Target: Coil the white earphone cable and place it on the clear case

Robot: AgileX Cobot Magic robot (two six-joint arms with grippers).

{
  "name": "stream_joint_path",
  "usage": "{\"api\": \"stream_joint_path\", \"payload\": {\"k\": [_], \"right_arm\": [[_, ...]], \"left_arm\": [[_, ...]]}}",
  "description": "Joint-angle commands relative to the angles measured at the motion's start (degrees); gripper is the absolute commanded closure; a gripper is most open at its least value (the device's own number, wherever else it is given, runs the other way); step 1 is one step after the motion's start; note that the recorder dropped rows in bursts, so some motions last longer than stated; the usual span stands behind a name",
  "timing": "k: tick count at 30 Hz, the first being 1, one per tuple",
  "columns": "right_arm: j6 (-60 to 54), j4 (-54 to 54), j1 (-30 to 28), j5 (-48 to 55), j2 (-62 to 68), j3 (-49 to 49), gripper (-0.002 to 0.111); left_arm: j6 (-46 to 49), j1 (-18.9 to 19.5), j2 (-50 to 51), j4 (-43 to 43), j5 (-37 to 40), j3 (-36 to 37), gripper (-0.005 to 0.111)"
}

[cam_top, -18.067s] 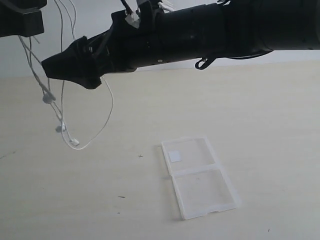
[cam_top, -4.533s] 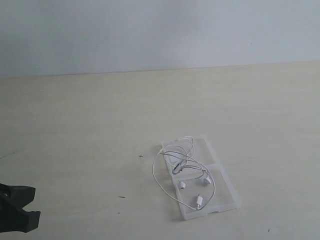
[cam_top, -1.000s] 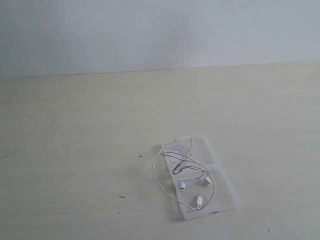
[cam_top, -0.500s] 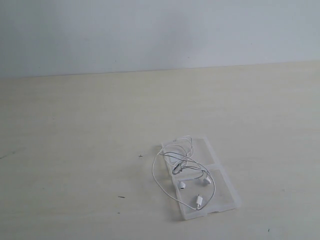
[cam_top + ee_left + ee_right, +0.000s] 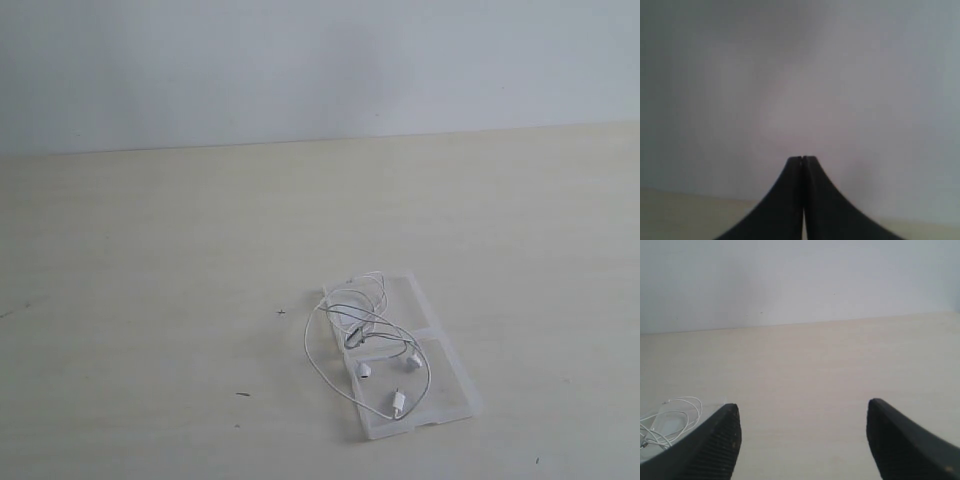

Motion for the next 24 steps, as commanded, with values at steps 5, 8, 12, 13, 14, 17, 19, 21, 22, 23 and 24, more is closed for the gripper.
{"api": "stream_joint_path", "payload": {"k": [5,8,12,13,14,17,19,21,22,23,24], "right_arm": [[0.0,0.06,-0.18,-0.1,-0.39,0.27,0.041],[0.0,0.06,-0.18,-0.1,-0.39,0.27,0.041],[0.0,0.06,-0.18,-0.1,-0.39,0.27,0.041],[0.0,0.06,-0.18,-0.1,-0.39,0.27,0.041],[0.0,0.06,-0.18,-0.1,-0.39,0.27,0.041],[0.0,0.06,-0.18,-0.1,-0.39,0.27,0.041],[0.0,0.06,-0.18,-0.1,-0.39,0.27,0.041],[0.0,0.06,-0.18,-0.1,-0.39,0.27,0.041],[0.0,0.06,-0.18,-0.1,-0.39,0.27,0.041],[0.0,0.06,-0.18,-0.1,-0.39,0.27,0.041],[0.0,0.06,-0.18,-0.1,-0.39,0.27,0.041]], "left_arm": [[70.75,-0.28,-0.29,-36.82,14.92,0.24,0.107],[74.94,-0.28,-0.29,-41.18,15.28,0.24,0.107],[68.94,-0.28,-0.29,-42.0,15.28,1.49,0.107],[67.35,-0.28,-0.29,-42.0,15.28,2.54,0.107],[65.01,-0.28,-0.29,-42.1,15.02,4.62,0.107],[59.22,-0.18,-0.29,-42.92,14.72,9.64,0.107],[58.34,1.29,-0.29,-43.07,14.41,11.81,0.107],[58.47,3.68,-0.29,-43.07,14.93,11.81,0.107],[58.56,4.98,-0.29,-43.07,14.93,11.81,0.107],[58.56,6.01,-0.29,-43.07,14.93,11.81,0.107],[58.56,6.31,-0.29,-43.07,14.93,11.81,0.107]]}}
